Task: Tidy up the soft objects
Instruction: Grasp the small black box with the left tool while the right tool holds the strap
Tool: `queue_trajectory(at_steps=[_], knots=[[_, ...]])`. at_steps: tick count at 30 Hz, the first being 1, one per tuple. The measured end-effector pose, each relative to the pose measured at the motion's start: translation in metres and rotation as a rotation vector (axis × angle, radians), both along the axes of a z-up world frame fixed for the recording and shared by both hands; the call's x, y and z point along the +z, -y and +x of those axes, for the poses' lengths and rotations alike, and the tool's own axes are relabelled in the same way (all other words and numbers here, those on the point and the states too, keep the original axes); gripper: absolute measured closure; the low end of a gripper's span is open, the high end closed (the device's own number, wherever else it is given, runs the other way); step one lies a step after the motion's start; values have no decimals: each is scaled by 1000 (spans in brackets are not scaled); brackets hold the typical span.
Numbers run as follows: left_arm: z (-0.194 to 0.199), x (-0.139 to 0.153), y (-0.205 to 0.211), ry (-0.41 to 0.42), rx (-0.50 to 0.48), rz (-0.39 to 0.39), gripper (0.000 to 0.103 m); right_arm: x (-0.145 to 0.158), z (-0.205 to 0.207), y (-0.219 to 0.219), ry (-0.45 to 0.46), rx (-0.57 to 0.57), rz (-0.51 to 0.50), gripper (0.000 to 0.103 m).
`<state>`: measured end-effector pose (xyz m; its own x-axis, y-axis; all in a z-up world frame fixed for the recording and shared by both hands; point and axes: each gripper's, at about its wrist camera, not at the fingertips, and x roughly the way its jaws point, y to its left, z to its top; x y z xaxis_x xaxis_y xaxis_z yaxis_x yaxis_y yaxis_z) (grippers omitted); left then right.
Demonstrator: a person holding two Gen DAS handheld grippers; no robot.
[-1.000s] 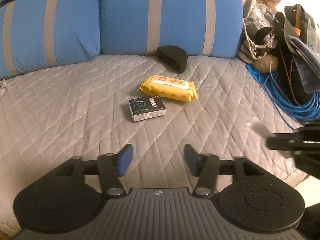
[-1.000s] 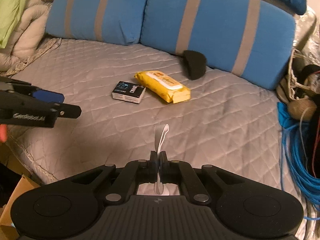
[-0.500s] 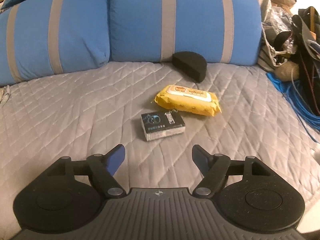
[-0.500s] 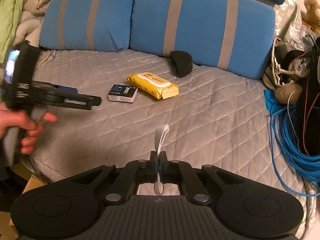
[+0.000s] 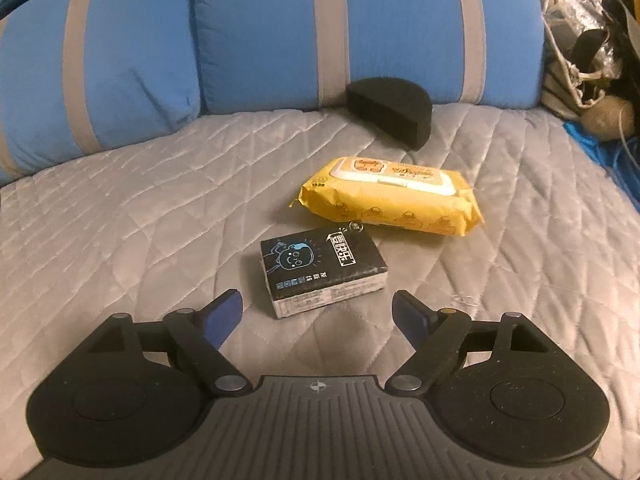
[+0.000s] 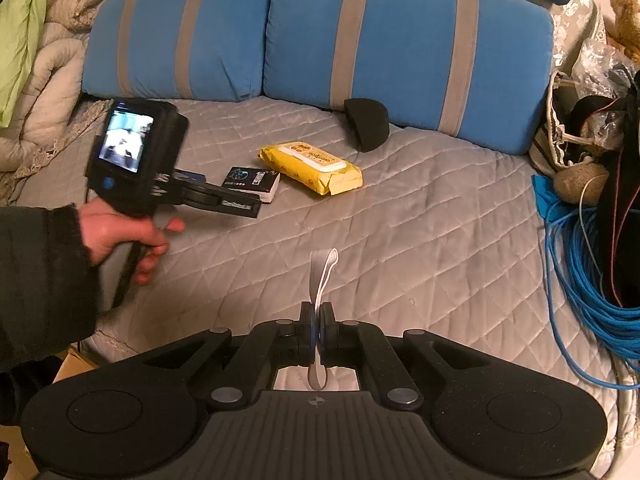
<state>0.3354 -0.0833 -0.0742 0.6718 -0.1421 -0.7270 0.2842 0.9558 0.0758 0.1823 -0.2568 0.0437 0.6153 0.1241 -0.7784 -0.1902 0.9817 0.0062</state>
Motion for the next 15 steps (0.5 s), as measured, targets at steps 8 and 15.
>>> queue_trajectory(at_steps=[8,15], knots=[[14,-20,15,-3,18,2,21,-1,2,0,-11,14,27,98],[27,-24,12,13,70,-50,21,0,3,-2,-12,24,52,98]])
